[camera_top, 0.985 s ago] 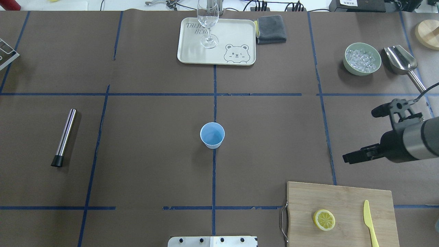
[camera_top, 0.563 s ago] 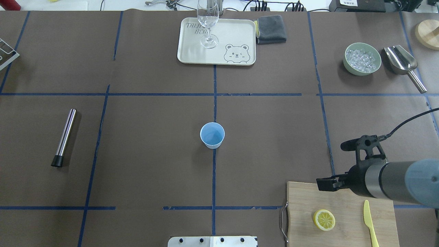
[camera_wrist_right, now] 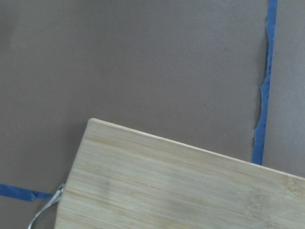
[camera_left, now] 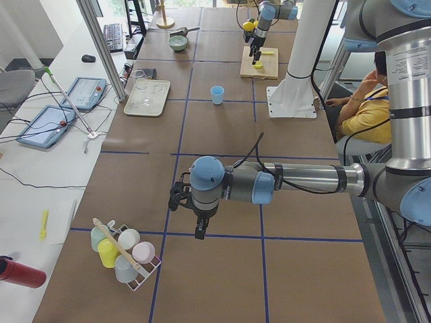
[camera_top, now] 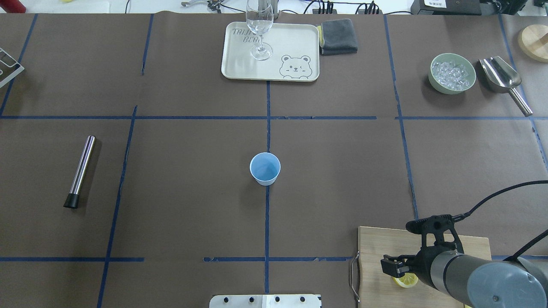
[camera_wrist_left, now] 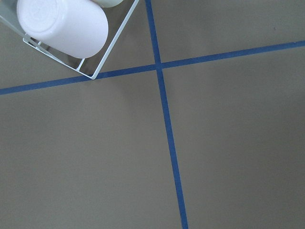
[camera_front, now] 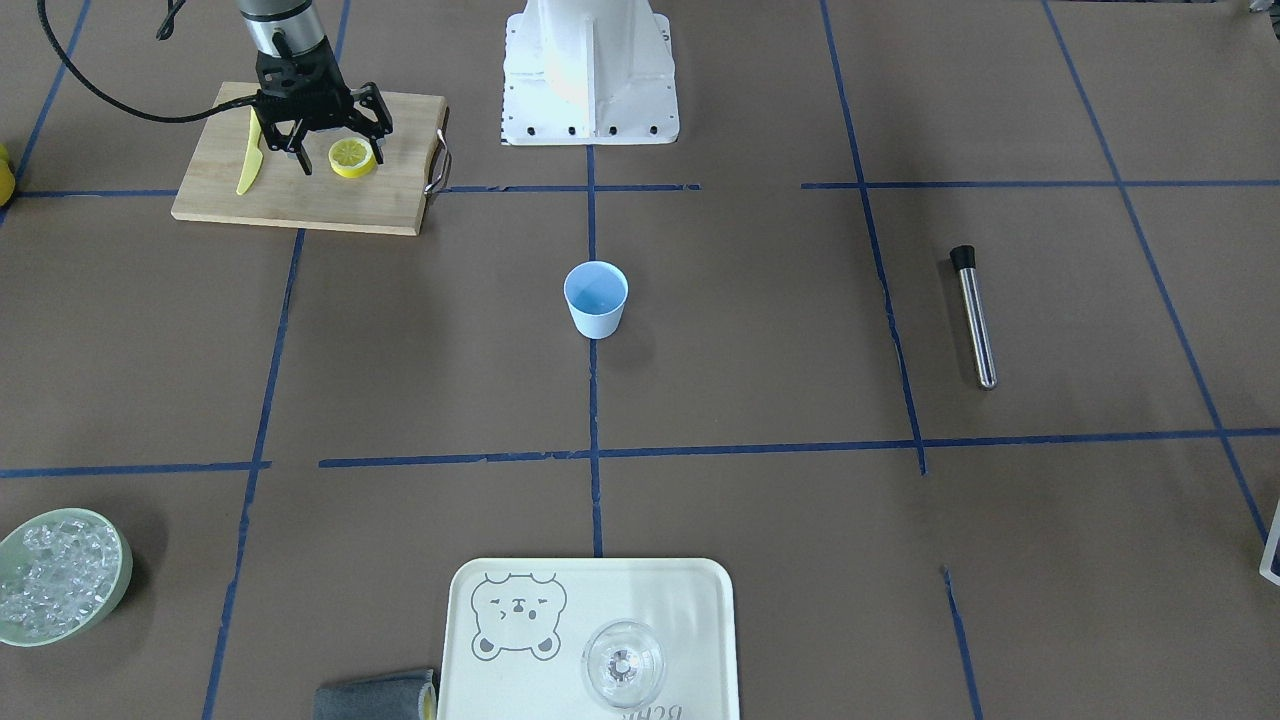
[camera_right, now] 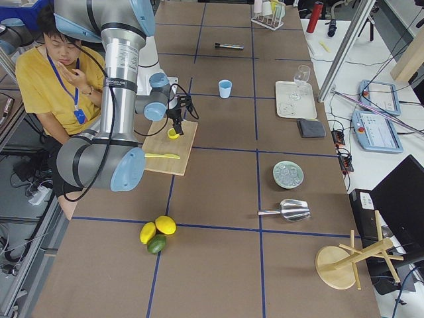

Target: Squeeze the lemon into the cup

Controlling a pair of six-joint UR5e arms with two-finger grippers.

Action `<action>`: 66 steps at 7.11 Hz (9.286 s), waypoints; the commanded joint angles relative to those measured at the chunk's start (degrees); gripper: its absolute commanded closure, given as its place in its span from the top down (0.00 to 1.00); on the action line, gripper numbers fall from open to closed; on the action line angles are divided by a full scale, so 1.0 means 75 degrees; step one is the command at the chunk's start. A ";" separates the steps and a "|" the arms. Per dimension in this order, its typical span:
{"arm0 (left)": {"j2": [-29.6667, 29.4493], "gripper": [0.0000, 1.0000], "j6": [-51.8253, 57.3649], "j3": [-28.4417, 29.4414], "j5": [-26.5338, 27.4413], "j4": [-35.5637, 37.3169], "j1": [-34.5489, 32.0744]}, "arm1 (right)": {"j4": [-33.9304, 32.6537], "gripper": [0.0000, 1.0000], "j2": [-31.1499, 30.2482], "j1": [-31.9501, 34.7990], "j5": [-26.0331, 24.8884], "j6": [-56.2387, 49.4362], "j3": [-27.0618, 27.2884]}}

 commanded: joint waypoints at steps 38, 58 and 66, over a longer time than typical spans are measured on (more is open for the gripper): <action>0.0076 1.00 -0.0011 0.0055 0.0012 0.0052 0.0000 | -0.5038 0.22 0.8063 0.2260 0.1402 0.0134 -0.3216; -0.0812 1.00 -0.1453 0.0078 0.0012 0.0017 0.1147 | -0.4384 1.00 0.2427 0.9202 0.5807 -1.0359 -0.2164; -0.2560 1.00 -0.1453 0.0066 0.0000 -0.4353 0.1698 | -0.3878 1.00 -0.0339 1.2034 0.6523 -1.1936 -0.2572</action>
